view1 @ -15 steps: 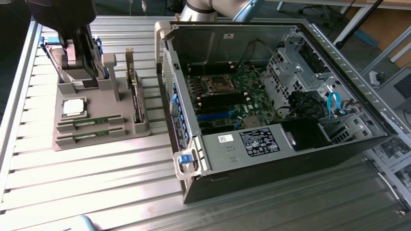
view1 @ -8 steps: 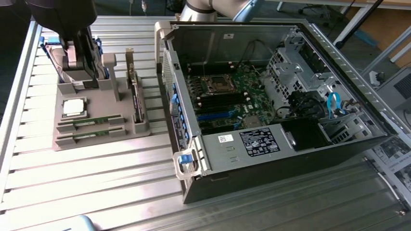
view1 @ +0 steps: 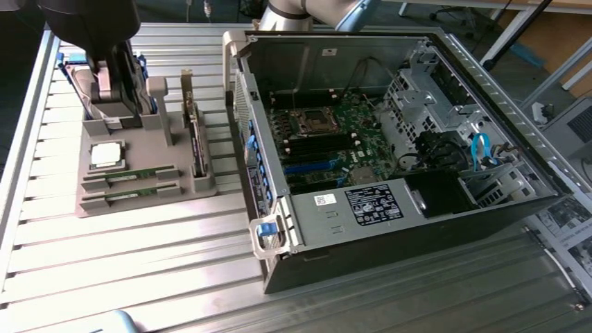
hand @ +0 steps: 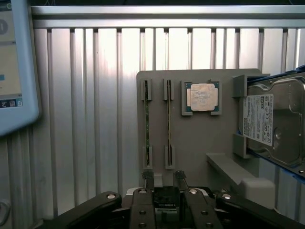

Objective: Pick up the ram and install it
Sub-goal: 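Pick up the ram and move it above insertion slot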

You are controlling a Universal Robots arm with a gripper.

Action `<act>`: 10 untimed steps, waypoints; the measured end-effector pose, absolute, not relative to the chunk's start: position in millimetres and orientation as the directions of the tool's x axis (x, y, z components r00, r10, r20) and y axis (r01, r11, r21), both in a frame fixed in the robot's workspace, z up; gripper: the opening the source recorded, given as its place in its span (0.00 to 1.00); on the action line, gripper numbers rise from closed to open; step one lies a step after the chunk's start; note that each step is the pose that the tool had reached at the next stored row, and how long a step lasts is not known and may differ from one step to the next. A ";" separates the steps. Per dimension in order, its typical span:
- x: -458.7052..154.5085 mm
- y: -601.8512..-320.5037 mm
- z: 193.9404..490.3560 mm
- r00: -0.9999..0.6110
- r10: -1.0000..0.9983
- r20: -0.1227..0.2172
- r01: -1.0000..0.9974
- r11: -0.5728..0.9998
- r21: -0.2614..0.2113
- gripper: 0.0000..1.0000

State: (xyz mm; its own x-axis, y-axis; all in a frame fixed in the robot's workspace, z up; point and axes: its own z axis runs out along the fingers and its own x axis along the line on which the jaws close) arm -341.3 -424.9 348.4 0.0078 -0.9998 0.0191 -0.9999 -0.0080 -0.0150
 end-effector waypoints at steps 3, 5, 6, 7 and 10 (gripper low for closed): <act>-341.3 -424.9 347.5 0.008 -1.000 0.019 -1.000 -0.008 -0.015 0.30; -341.3 -424.9 347.1 0.008 -1.000 0.019 -1.000 -0.008 -0.015 0.30; -341.3 -424.9 346.8 0.008 -1.000 0.019 -1.000 -0.008 -0.015 0.30; -341.3 -424.9 346.6 0.008 -1.000 0.019 -1.000 -0.008 -0.015 0.30; -341.3 -424.9 345.7 0.008 -1.000 0.019 -1.000 -0.008 -0.015 0.30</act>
